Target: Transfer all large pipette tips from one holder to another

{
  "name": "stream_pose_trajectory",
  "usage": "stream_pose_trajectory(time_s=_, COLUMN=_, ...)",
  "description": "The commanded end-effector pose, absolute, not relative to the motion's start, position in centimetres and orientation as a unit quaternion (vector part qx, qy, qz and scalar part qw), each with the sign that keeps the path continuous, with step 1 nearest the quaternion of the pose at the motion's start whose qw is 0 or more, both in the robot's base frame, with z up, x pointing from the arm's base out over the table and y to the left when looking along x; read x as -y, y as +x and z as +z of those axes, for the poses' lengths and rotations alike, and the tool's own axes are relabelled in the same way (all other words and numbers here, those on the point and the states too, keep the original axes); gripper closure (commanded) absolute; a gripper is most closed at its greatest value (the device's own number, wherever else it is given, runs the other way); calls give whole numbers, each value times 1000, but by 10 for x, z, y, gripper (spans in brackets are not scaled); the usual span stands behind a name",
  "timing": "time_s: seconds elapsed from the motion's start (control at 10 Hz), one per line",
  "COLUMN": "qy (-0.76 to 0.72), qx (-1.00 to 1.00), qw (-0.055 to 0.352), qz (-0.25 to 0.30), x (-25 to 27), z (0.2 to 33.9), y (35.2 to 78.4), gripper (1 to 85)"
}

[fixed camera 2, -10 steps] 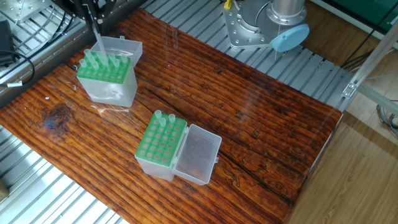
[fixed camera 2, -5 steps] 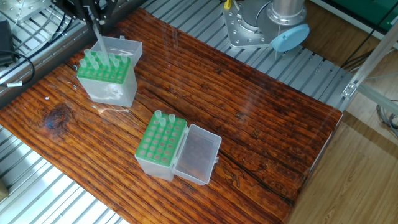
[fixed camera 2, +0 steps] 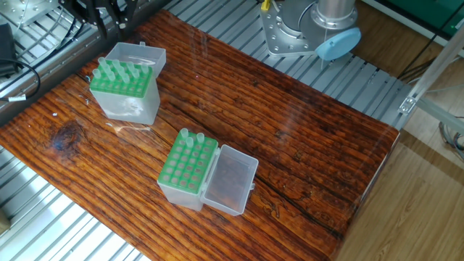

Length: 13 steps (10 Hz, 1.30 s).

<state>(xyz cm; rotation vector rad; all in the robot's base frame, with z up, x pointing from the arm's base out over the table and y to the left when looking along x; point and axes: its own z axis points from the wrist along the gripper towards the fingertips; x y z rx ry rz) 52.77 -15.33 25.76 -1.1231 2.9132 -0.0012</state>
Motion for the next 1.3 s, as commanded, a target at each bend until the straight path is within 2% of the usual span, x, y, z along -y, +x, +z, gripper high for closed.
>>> stream_pose_trajectory(time_s=0.0, qy=-360, qx=-933, qw=5, qz=-4, x=154, z=252, y=534, gripper=500)
stream_pose_trajectory(time_s=0.3, qy=-322, qx=-945, qw=-23, qz=-57, x=150, z=231, y=566, gripper=507)
stream_pose_trajectory(time_s=0.6, qy=-252, qx=-964, qw=-74, qz=-39, x=103, z=234, y=565, gripper=517)
stream_pose_trajectory(time_s=1.0, qy=-229, qx=-970, qw=-82, qz=-26, x=71, z=237, y=548, gripper=520)
stream_pose_trajectory(time_s=1.2, qy=-209, qx=-976, qw=-66, qz=-12, x=41, z=236, y=552, gripper=520)
